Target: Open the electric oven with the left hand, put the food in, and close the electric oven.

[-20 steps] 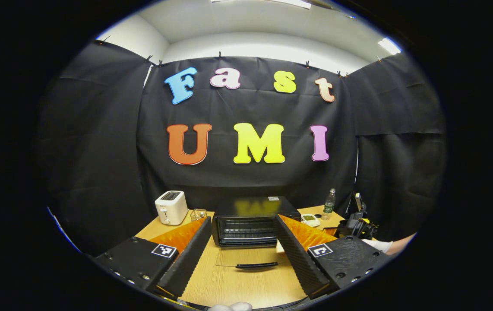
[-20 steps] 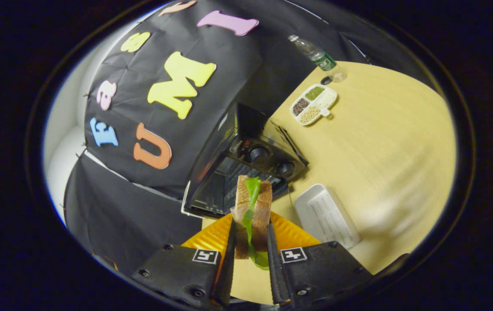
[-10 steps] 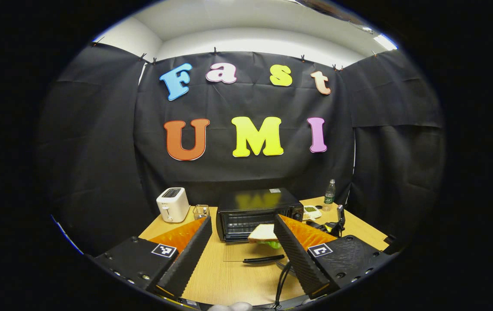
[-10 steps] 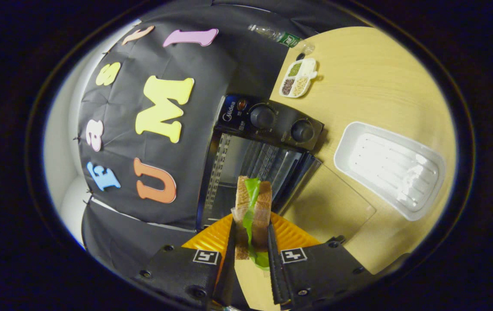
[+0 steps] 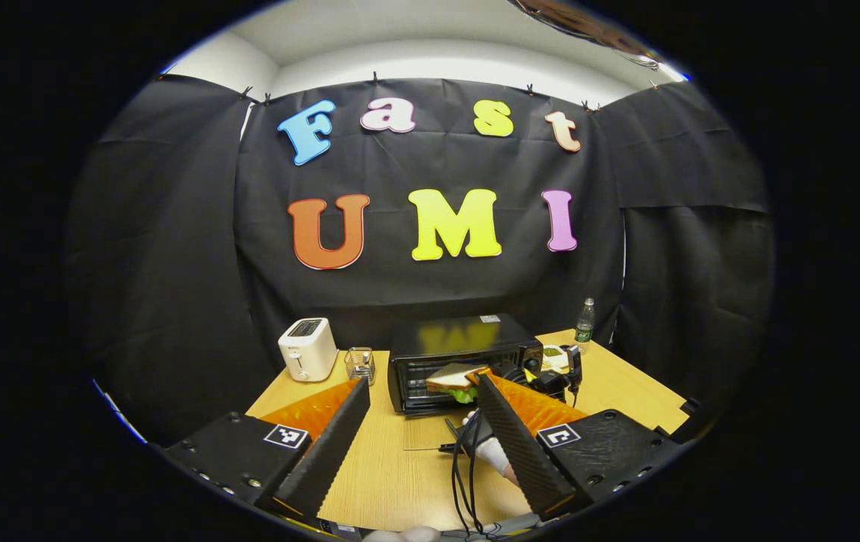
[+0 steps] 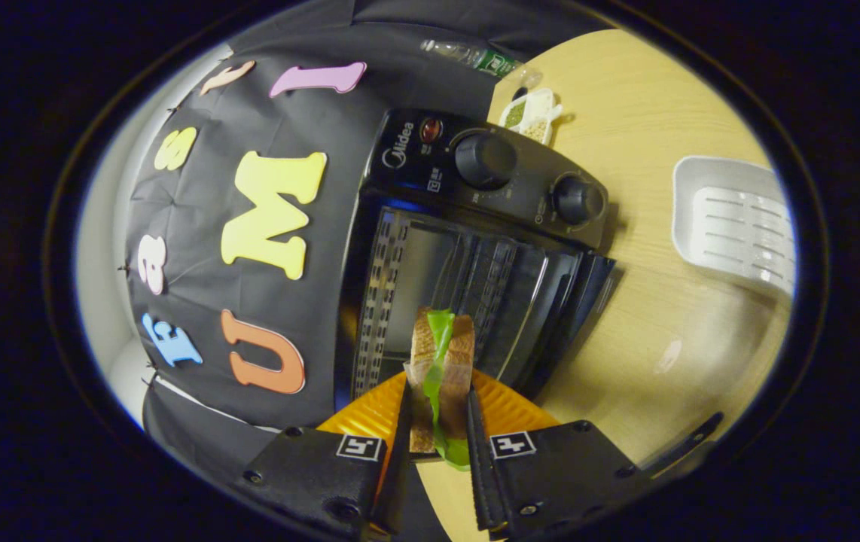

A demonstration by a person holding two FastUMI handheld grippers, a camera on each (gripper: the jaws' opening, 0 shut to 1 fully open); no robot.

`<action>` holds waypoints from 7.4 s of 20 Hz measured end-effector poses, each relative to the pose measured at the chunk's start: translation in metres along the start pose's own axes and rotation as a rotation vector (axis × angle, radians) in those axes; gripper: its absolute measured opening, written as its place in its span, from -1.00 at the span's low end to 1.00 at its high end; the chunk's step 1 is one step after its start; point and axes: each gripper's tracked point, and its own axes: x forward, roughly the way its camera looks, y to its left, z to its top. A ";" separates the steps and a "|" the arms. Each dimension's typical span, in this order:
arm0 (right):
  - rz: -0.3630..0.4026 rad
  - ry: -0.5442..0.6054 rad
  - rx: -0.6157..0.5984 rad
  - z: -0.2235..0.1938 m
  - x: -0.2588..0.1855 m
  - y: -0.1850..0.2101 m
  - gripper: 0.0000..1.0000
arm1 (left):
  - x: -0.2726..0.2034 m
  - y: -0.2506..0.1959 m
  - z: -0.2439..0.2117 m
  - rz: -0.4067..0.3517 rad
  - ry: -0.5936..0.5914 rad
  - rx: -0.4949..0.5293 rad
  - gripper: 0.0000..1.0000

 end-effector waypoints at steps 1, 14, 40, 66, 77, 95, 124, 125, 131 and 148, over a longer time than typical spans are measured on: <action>-0.007 -0.003 -0.006 0.000 0.005 0.000 -0.24 | 0.002 0.002 -0.001 0.003 0.005 0.002 0.89; -0.127 -0.004 -0.226 0.008 0.031 -0.022 -0.13 | 0.011 0.008 -0.008 0.021 0.021 -0.038 0.90; -0.007 -0.178 -1.189 0.158 -0.225 0.113 0.87 | 0.011 0.000 -0.001 0.071 -0.065 -0.013 0.90; -0.100 -0.198 -1.363 0.293 -0.379 0.095 0.90 | 0.132 -0.107 -0.261 0.041 0.319 -0.069 0.92; -0.138 -0.143 -1.357 0.303 -0.367 0.081 0.90 | 0.161 -0.102 -0.274 0.058 0.328 -0.061 0.92; -0.108 -0.152 -1.327 0.308 -0.356 0.102 0.90 | 0.165 -0.098 -0.236 0.041 0.321 -0.042 0.90; -0.137 -0.210 -1.287 0.336 -0.333 0.114 0.90 | 0.258 -0.076 -0.098 0.071 0.154 0.025 0.94; -0.133 -0.210 -1.292 0.335 -0.333 0.116 0.90 | 0.254 -0.077 -0.095 0.070 0.146 0.024 0.94; -0.083 -0.209 -1.307 0.318 -0.330 0.135 0.90 | 0.205 -0.073 -0.050 0.077 0.075 -0.003 0.94; 0.048 -0.297 -1.325 0.252 -0.348 0.204 0.89 | 0.054 -0.038 0.081 0.089 -0.152 -0.062 0.92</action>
